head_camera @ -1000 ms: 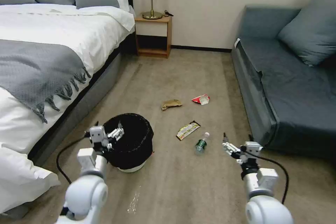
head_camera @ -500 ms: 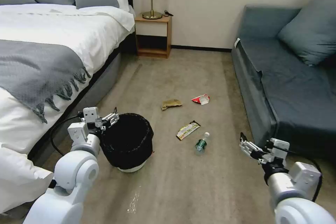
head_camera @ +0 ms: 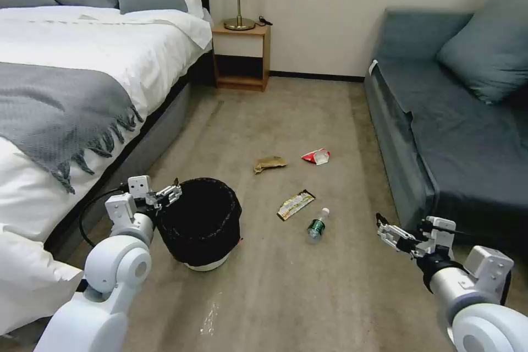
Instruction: Pick up the trash bin, then pick up the garbage on the floor and place it into the trash bin.
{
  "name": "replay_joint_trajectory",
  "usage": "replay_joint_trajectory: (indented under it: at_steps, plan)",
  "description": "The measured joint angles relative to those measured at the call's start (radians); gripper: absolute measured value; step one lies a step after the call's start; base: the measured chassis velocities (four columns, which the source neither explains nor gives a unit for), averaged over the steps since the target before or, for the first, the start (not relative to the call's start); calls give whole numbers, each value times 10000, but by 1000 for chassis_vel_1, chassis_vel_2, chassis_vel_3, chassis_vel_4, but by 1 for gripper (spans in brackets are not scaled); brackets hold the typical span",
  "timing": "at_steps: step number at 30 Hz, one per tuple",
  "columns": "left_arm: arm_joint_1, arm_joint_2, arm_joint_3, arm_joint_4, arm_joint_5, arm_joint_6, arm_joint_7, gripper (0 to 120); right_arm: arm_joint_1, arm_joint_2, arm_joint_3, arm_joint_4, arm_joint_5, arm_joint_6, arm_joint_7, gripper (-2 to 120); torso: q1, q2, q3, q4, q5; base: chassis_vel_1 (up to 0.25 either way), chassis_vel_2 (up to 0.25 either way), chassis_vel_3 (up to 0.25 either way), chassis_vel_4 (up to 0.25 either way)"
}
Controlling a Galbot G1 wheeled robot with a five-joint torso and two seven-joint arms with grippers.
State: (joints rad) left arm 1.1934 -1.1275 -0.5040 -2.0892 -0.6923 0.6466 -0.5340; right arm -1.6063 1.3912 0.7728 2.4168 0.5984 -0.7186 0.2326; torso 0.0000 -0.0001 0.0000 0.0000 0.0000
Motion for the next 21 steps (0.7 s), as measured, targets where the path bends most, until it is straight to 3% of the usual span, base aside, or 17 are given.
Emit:
replay_joint_trajectory:
  at_steps: [5,9,17,21]
  plan:
    - [-273,89,-27,212,-770,642,-1055,97,-65,34,13,-45,-109,110,-83,100,0,0,0,0,0,0,0,0,0]
    - [-509,87,42,455,-1172,809,-1470,97,-127,-20,104,-35,-145,165,-108,100,0,0,0,0,0,0,0,0,0]
    - [-1112,179,157,1233,-1785,926,-1763,97,-208,-148,288,68,-158,224,-193,100,0,0,0,0,0,0,0,0,0]
    - [-1369,108,275,1875,-1452,902,-1516,98,-250,-162,352,69,-182,355,-214,100,0,0,0,0,-1,0,0,0,0]
